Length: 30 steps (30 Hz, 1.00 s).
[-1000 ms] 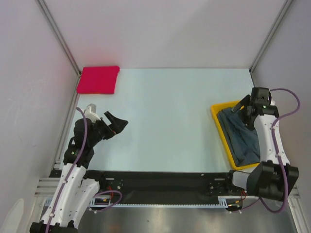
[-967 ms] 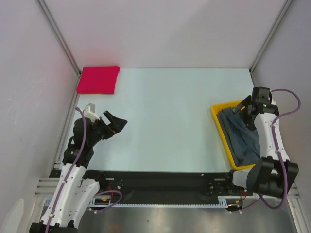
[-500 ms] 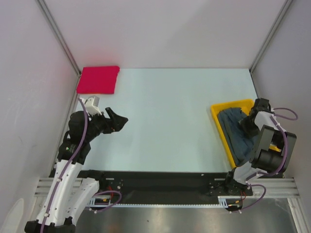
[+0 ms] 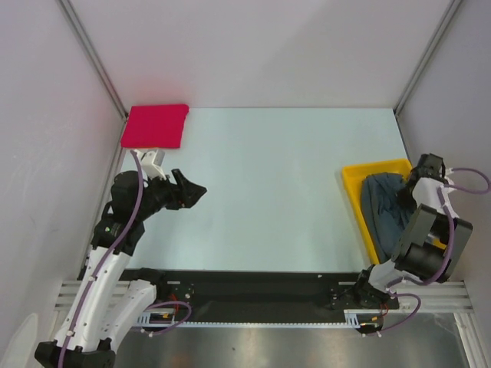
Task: Fold and stack the t-shirts
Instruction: Grab the tshirt from the pile, then move the tshirt to the center of the board
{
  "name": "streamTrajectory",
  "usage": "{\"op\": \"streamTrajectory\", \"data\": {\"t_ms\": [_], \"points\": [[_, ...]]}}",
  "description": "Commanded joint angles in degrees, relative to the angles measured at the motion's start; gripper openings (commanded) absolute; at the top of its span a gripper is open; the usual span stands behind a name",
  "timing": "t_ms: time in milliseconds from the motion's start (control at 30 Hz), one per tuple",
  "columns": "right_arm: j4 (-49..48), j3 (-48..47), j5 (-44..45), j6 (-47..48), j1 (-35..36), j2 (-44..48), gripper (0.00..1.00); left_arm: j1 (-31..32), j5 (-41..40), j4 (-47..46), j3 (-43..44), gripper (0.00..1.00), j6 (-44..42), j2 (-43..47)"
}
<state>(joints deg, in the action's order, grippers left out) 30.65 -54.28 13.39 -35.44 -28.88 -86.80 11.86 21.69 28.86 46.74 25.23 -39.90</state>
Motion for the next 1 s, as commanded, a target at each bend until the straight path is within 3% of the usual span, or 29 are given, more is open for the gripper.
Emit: {"op": "streamTrajectory", "data": {"t_ms": [0,67,133,233,367,600,667,700,800,833,900,967], "points": [[8.9,-10.2,4.6,-0.6,8.2,9.3,0.00,0.8,2.0,0.2,3.0,0.75,1.6,-0.9],[13.3,-14.4,7.9,-1.6,16.3,13.8,0.00,1.0,1.9,0.6,3.4,0.76,2.5,-1.2],[17.3,-25.6,11.6,-1.7,23.3,16.1,0.00,1.2,1.6,2.4,4.8,0.78,3.6,-2.5],[17.5,-32.4,14.7,0.0,30.4,19.2,0.00,1.3,2.4,3.7,5.7,0.84,5.1,-3.0],[12.1,-39.0,17.5,6.1,44.1,22.9,0.00,1.3,3.5,7.9,7.0,0.86,8.2,-4.0],[2.8,-46.7,22.3,16.1,78.4,21.7,0.00,1.2,0.9,9.5,6.4,0.82,11.8,1.2],[1.8,-44.4,17.1,15.6,80.6,20.2,0.00,1.2,-1.7,10.6,6.8,0.84,12.7,3.6],[2.1,-42.6,12.8,14.4,80.7,19.1,0.08,1.2,-2.3,11.0,7.1,0.84,12.9,3.9],[0.9,-31.6,-0.8,5.8,80.3,18.3,0.53,1.2,-6.1,14.5,8.2,0.94,13.8,3.9],[0.5,-29.0,-10.5,4.7,78.9,18.0,0.56,1.2,-8.1,16.0,8.6,0.96,14.4,3.8],[2.3,-22.5,-15.5,3.9,77.8,17.5,0.67,1.2,-13.1,20.0,9.2,0.95,15.6,3.4],[6.8,-18.8,-20.5,5.0,72.9,17.5,0.69,1.2,-14.5,20.4,8.5,0.92,16.3,3.3]]}}
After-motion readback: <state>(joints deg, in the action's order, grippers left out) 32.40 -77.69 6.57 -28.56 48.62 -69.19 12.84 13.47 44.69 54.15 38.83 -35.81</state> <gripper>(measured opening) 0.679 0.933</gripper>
